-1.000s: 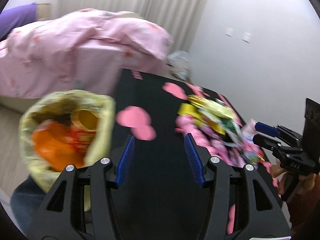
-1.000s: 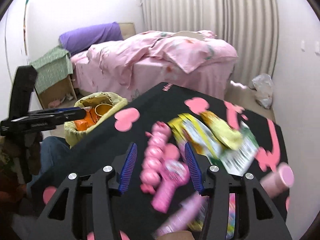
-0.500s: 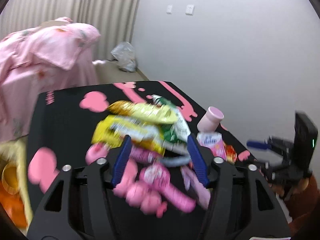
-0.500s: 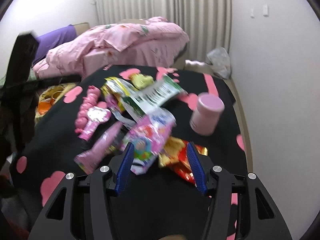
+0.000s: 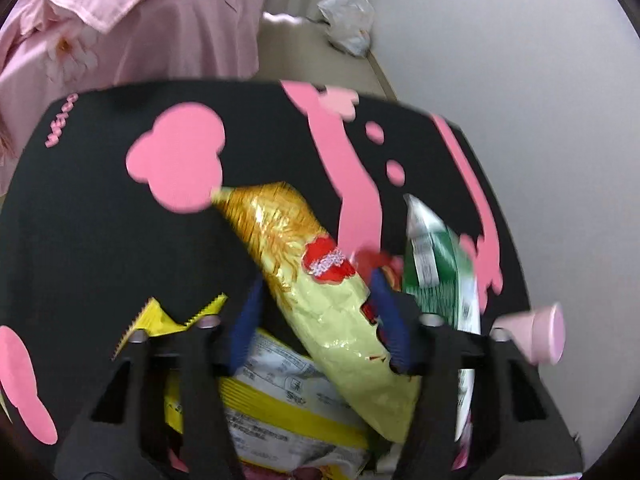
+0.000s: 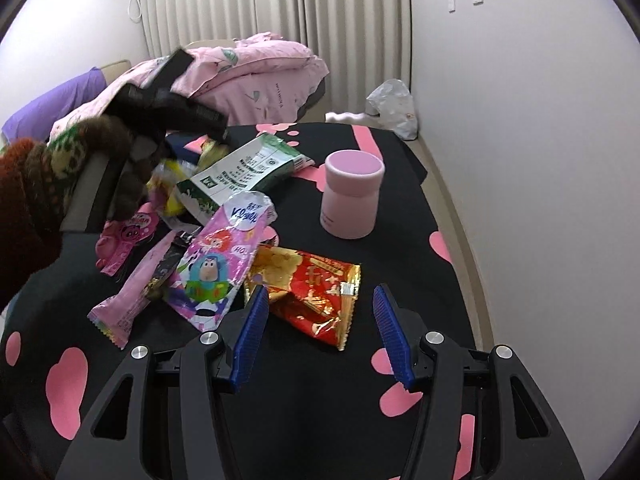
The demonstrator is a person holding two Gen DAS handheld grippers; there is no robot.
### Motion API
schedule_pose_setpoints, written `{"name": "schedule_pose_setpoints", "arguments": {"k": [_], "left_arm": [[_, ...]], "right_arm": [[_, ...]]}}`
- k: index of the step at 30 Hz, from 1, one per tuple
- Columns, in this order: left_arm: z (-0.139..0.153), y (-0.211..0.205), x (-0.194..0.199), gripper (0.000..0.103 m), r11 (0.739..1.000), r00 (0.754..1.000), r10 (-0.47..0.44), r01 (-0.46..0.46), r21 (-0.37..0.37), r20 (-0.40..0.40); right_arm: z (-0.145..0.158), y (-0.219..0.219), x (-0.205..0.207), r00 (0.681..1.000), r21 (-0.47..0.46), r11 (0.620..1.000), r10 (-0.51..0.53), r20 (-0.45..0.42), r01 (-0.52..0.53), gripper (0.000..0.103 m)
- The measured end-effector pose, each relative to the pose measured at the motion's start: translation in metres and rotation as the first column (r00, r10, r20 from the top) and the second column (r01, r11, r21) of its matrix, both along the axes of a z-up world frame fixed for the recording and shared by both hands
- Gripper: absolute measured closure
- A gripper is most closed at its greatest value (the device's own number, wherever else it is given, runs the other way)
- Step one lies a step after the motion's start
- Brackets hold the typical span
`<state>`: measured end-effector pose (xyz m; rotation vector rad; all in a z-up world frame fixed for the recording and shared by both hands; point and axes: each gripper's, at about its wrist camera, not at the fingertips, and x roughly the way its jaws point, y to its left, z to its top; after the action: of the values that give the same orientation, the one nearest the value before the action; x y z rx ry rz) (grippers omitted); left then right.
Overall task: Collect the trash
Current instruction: 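Move the left gripper back to the table and grasp the yellow chip bag, then grasp the red-gold snack packet with the right gripper while the left holds the chip bag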
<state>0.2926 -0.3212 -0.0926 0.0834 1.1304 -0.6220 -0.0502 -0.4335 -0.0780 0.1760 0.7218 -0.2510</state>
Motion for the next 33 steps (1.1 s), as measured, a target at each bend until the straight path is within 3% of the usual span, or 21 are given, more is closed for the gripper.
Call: {"name": "schedule_pose_setpoints", "arguments": {"k": [3,5,10,16,23,28,33], "left_arm": [[0.002,0.016,-0.017,0.074,0.998,0.997,-0.063,0.063,0.004,0.045],[0.009,0.034,-0.03,0.077,0.995,0.994,-0.094,0.095,-0.015,0.056],[0.04,0.077,-0.075,0.079,0.984,0.982,-0.153,0.163,-0.079,0.114],[0.067,0.137,-0.127,0.078,0.976,0.975,-0.149,0.171,-0.133,0.165],[0.043,0.193,-0.147,0.077,0.993,0.981,-0.076,0.091,-0.079,0.179],[0.023,0.219,-0.152,0.075,0.996,0.987,-0.007,0.021,-0.088,0.158],[0.011,0.223,-0.155,0.072,0.994,0.993,-0.003,0.015,-0.104,0.117]], "right_arm": [[-0.004,-0.003,0.001,1.0,0.021,1.0,0.006,0.001,-0.006,0.051],[-0.005,-0.003,0.006,1.0,0.026,1.0,0.01,0.0,-0.01,0.051],[-0.003,0.003,0.013,0.999,0.04,0.998,0.038,0.013,-0.038,0.051],[0.007,0.016,0.024,0.996,0.049,0.995,0.083,0.026,-0.084,0.051],[0.015,0.024,0.029,0.998,-0.006,0.998,0.066,0.025,-0.066,0.051],[0.001,-0.013,0.04,1.0,0.0,1.0,-0.001,0.0,0.001,0.051],[-0.022,-0.054,0.061,0.995,0.138,0.99,0.023,-0.092,-0.01,0.051]]}}
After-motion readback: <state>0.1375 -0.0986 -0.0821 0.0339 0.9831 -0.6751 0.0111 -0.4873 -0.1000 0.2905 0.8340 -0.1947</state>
